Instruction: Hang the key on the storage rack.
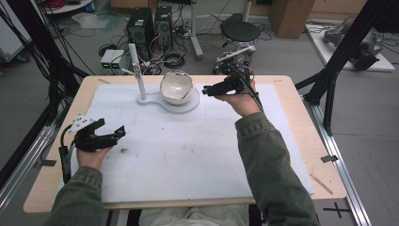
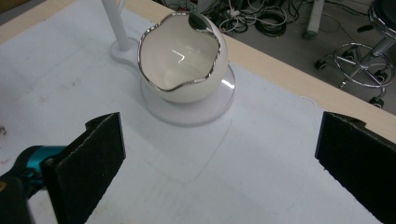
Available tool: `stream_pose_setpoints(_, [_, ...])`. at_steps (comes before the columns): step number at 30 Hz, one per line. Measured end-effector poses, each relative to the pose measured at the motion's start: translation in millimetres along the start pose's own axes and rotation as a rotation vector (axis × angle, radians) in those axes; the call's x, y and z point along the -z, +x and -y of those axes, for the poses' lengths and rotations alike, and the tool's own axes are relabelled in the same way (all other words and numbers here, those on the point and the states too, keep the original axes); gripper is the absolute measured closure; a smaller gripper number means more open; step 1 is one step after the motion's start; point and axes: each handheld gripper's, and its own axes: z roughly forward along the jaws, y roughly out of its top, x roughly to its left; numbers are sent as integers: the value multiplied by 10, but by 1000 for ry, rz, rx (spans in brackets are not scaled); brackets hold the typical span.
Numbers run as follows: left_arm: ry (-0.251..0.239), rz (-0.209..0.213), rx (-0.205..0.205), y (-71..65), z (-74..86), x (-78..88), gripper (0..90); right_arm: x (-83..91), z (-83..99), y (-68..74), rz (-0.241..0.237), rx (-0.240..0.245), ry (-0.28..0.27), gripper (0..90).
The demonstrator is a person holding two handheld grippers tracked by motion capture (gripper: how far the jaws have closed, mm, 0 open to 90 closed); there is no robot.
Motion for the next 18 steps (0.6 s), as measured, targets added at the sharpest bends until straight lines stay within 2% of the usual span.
stream_pose_setpoints(5, [7, 3, -8, -12, 2, 2, 64, 89, 193, -99, 3, -20, -22, 6])
stream_pose_setpoints(9, [18, 7, -16, -22, 7, 0, 64, 142, 329, -179, -27, -30, -47, 6])
stream_pose_setpoints(13, [21, 15, -24, -31, 8, 0, 64, 186, 467, -229, -5, -14, -68, 6])
stream_pose_setpoints(18, [20, 17, -19, -45, 10, -12, 64, 238, 631, -339, 9, -55, -83, 6])
